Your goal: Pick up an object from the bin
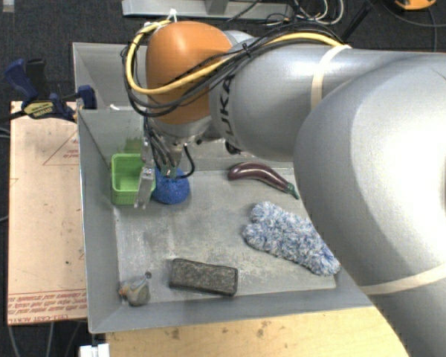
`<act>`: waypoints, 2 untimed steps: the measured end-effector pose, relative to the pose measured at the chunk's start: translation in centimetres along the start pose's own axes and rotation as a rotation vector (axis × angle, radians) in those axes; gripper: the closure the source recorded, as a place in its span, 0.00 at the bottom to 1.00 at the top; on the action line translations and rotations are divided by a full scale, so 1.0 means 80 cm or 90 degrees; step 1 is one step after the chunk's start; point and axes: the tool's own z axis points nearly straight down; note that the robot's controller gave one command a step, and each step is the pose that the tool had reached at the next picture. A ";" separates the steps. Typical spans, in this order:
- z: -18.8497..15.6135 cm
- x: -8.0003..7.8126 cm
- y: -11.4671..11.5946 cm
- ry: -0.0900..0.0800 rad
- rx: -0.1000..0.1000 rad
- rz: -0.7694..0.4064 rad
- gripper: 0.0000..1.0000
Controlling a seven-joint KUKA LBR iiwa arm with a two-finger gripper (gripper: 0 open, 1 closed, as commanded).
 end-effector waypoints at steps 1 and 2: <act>0.018 -0.017 -0.067 0.000 0.000 -0.102 0.00; 0.106 -0.023 -0.084 -0.001 0.000 -0.044 0.00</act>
Offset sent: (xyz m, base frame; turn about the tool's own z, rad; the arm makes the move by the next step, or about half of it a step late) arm 0.0038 -0.0701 -0.0833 -0.0681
